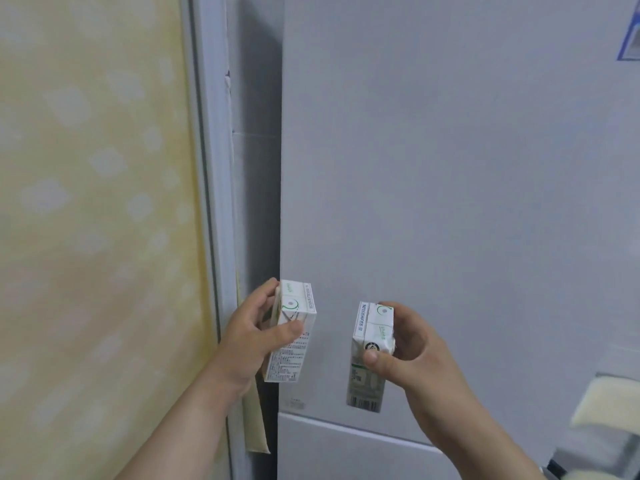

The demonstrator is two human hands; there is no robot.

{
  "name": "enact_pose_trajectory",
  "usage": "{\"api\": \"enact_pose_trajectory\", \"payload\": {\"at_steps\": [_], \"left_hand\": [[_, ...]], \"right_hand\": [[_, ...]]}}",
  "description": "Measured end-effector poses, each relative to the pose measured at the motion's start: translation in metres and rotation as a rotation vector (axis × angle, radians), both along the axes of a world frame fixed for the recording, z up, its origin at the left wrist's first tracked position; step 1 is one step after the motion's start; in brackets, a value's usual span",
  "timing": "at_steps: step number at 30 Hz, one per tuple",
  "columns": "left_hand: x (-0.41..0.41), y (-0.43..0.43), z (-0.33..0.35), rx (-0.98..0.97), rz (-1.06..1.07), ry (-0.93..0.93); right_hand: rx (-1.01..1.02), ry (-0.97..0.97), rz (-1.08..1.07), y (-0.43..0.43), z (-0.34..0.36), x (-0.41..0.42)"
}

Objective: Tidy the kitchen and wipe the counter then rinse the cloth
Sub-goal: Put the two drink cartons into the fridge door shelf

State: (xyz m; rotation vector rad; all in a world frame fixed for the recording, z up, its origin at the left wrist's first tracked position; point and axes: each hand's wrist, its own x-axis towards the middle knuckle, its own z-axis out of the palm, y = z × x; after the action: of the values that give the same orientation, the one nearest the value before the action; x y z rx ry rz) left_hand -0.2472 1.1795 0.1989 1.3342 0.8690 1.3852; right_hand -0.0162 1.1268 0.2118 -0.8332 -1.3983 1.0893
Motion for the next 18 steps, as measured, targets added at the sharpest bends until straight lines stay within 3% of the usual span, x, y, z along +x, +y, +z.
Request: {"api": "enact_pose_trajectory", "payload": {"at_steps": [18], "left_hand": [[-0.006,0.084,0.031,0.196,-0.162,-0.002]], "right_hand": [[0.009,-0.037,-0.238,0.051,-0.001,-0.018]]}}
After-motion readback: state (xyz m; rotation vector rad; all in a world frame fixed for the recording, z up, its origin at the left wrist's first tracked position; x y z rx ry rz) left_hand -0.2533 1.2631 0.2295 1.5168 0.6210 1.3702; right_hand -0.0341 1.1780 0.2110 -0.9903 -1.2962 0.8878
